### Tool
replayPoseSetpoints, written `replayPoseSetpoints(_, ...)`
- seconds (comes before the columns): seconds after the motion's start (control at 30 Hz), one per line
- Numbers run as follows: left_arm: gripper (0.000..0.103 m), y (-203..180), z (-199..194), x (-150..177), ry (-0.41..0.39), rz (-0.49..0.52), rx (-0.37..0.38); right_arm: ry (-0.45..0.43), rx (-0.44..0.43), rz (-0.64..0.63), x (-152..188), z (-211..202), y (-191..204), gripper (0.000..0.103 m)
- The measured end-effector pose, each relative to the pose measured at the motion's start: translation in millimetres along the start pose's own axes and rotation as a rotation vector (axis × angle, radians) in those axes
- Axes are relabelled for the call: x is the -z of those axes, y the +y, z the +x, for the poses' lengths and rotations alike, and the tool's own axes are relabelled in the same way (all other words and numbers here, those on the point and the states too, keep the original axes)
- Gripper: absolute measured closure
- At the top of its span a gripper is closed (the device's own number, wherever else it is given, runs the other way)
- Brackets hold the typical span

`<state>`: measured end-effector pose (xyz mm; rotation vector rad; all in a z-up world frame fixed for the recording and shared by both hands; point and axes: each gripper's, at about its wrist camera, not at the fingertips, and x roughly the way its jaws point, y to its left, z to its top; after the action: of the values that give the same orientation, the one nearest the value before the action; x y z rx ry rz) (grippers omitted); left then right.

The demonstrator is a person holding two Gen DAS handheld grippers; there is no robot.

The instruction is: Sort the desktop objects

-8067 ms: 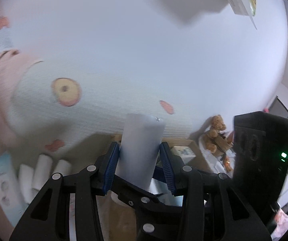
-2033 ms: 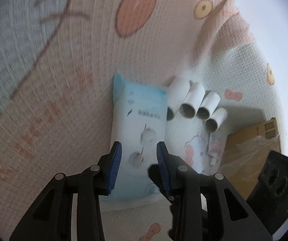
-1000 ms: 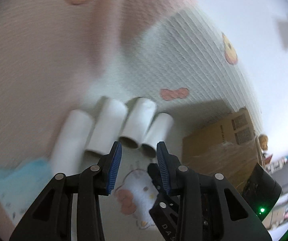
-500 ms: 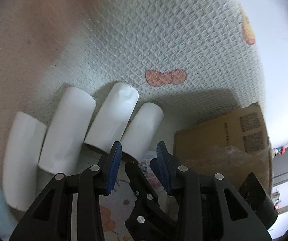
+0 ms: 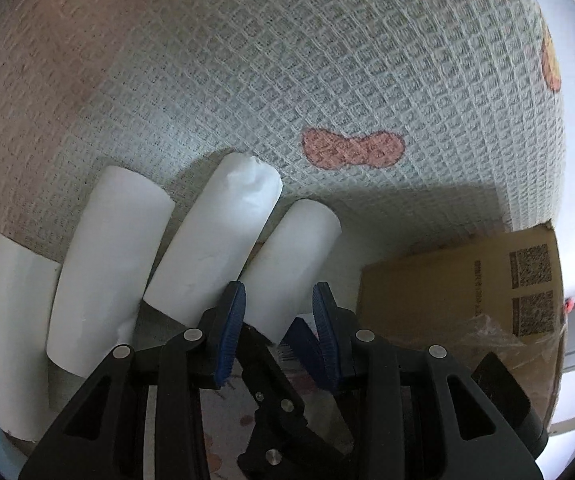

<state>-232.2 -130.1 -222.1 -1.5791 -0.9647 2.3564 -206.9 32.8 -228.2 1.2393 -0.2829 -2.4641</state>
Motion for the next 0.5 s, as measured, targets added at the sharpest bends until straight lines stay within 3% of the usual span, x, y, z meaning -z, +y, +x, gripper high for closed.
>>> replayPoseSetpoints(0.23, 0.069, 1, -9, 10, 0.015, 0.046, -0.061, 0.006, -0.053, -0.021, 1, 0, 2, 0.063)
replayPoseSetpoints(0.5, 0.069, 13, -26, 31, 0.003, 0.009, -0.061, 0.035, -0.080, -0.100, 10, -3, 17, 0.063)
